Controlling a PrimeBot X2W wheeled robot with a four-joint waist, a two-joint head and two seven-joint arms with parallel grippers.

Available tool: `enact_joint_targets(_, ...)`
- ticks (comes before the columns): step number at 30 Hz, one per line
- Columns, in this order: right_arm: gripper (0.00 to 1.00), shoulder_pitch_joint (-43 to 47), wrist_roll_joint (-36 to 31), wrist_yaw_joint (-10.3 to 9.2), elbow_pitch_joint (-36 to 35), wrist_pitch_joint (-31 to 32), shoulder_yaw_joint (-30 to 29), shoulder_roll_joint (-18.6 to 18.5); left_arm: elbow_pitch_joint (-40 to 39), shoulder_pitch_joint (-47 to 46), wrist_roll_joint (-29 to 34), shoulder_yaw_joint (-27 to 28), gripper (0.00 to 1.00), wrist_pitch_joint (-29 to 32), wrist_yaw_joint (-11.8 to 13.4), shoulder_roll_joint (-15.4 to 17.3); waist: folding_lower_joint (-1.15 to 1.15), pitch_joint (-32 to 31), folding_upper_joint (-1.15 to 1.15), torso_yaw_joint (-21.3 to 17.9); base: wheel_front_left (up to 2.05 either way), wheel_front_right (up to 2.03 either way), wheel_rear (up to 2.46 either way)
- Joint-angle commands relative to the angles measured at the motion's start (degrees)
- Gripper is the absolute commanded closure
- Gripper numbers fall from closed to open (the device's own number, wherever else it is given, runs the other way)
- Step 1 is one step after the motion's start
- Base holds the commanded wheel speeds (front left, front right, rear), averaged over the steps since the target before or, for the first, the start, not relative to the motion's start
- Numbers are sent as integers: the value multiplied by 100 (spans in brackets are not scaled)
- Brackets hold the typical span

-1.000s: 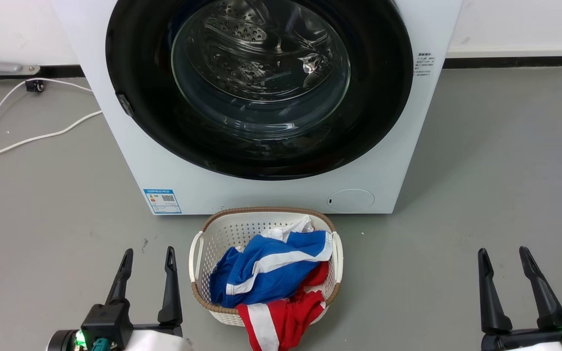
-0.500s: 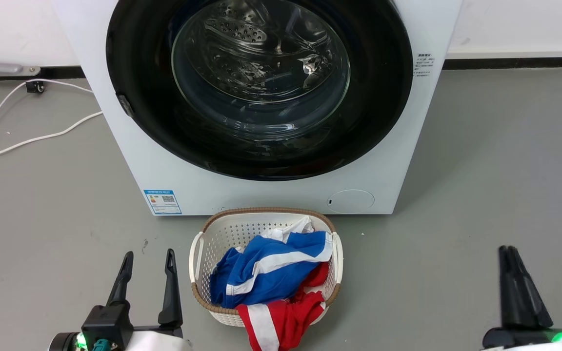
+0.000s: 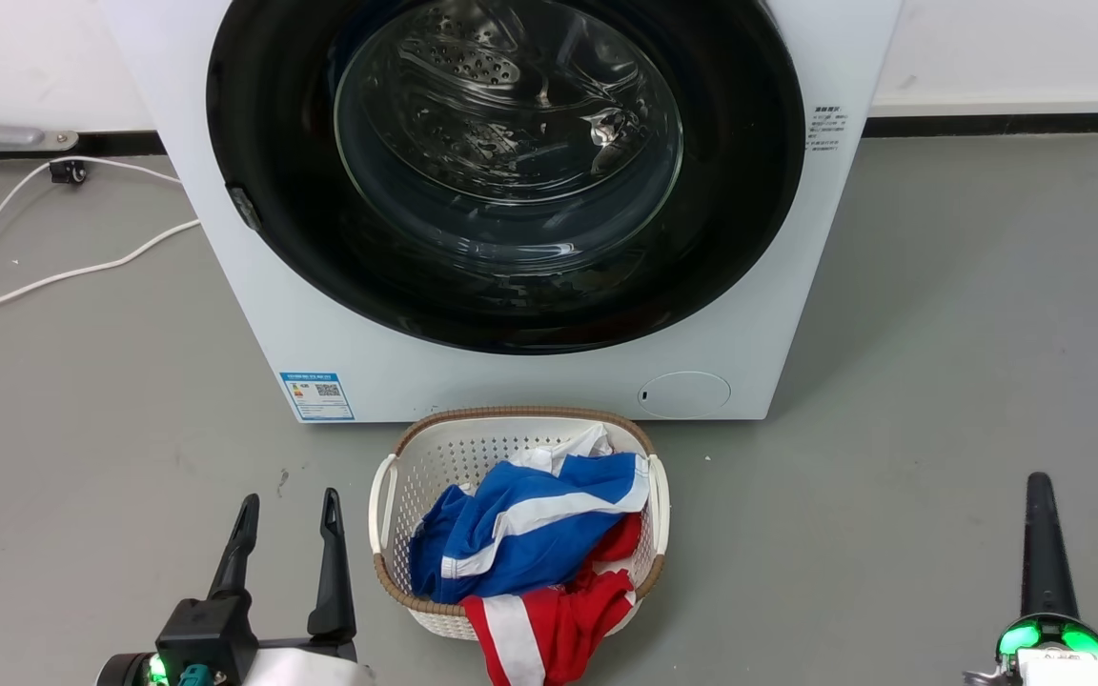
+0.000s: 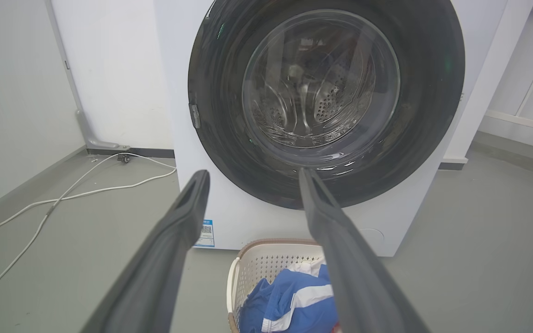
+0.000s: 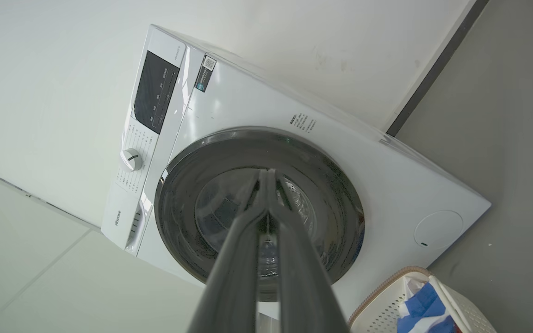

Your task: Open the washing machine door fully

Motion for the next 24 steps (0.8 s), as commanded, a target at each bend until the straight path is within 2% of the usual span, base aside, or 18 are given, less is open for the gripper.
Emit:
enact_joint_targets(1, 100, 43, 268, 0, -15, -11, 60, -8, 4, 54, -18, 2, 0, -16, 26, -3, 0, 0, 0, 5, 0, 0, 0)
enact_joint_targets(7, 100, 136, 1719, 0, -134, 222, 350, -92, 1, 58, -32, 14, 0, -16, 23, -3, 0, 5, 0, 15, 0, 0, 0)
enact_joint_targets(14, 100, 287, 3150, 0, -339, 1027, 86, -238, -7, 56, -45, 19, 0, -16, 28, -3, 0, 32, 0, 37, 0, 0, 0)
enact_joint_targets(18, 100, 340, 3440, 0, -337, 1451, -107, -247, -10, 39, -19, 18, 0, -16, 21, -3, 0, 74, 0, 60, 0, 0, 0)
enact_joint_targets(24, 100, 243, 3380, 0, -223, 1765, -316, -172, -78, -53, 80, 29, 0, -16, 54, -2, 0, 179, 0, 116, 0, 0, 0)
